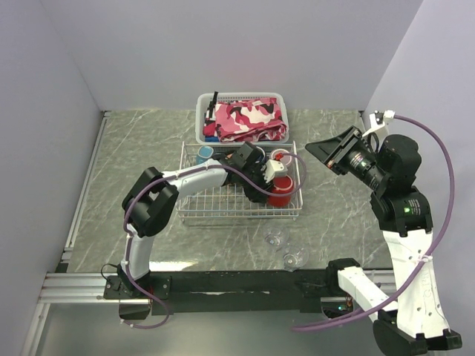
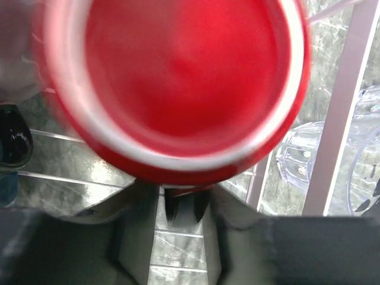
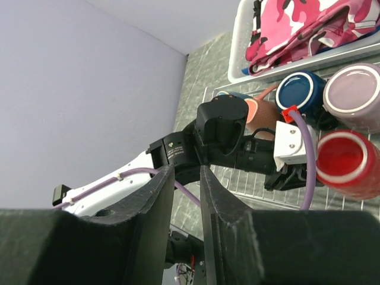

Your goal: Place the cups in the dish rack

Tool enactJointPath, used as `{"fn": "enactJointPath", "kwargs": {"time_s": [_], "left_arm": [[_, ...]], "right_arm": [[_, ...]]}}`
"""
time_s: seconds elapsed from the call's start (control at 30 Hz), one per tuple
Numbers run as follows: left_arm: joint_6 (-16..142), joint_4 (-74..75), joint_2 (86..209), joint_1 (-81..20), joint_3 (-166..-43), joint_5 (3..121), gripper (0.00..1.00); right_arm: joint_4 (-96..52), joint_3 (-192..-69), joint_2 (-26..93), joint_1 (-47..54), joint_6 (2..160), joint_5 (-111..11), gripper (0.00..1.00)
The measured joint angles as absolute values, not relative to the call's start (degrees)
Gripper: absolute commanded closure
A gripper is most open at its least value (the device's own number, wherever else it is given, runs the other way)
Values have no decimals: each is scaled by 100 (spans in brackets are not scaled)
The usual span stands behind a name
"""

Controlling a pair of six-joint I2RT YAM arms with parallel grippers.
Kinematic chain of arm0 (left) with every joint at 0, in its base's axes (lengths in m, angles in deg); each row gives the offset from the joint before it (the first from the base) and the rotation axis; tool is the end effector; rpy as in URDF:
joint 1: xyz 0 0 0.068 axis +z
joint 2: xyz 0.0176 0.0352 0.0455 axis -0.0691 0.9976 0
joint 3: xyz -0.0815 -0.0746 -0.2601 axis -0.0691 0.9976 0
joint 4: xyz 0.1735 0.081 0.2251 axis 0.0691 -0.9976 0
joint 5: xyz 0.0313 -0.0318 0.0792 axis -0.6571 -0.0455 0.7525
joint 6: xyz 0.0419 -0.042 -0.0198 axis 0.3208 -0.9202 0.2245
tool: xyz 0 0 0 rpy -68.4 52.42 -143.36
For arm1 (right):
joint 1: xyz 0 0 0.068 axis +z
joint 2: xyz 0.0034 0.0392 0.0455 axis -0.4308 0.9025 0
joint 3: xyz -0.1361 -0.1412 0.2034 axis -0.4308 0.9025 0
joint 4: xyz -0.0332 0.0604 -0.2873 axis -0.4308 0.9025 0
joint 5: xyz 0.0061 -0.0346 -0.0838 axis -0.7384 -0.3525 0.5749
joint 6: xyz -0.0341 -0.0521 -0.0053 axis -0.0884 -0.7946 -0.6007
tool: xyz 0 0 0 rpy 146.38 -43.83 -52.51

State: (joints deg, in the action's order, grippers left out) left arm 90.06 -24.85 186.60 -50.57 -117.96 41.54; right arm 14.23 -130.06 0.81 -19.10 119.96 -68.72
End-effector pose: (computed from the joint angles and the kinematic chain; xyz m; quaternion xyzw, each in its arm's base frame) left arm 0.3141 -0.3654 0.1858 0.5382 0.7469 -0.3097 0.2379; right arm 0.1757 0.0408 0.4778 0.1169 0.7517 0.4306 0.4857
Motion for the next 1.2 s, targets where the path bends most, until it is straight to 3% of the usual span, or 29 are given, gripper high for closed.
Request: {"fn": "enactJointPath", "kwargs": {"time_s": [0.27, 0.53, 0.77, 0.97, 1.2], "left_arm": [[9036, -2579, 18660, -5068, -11800, 4152, 44], [9060, -3265, 18625, -4976, -12554, 4143, 18], [9143, -4384, 17862, -4150, -13728, 3817, 13], [9139, -4966, 16656, -3002, -14268, 3658, 11], [8995, -5029, 15904, -2876, -14030, 3465, 12]], "right_arm": [[1418, -13006, 134, -1956, 12002, -6885, 68], [1759, -13186, 272, -1956, 11762, -6878, 73], [3597, -13693, 783, -1967, 10732, -6782, 45], [5003, -12600, 431, -1770, 10295, -6791, 38], [5460, -11310, -585, -1416, 10437, -6968, 39]]}}
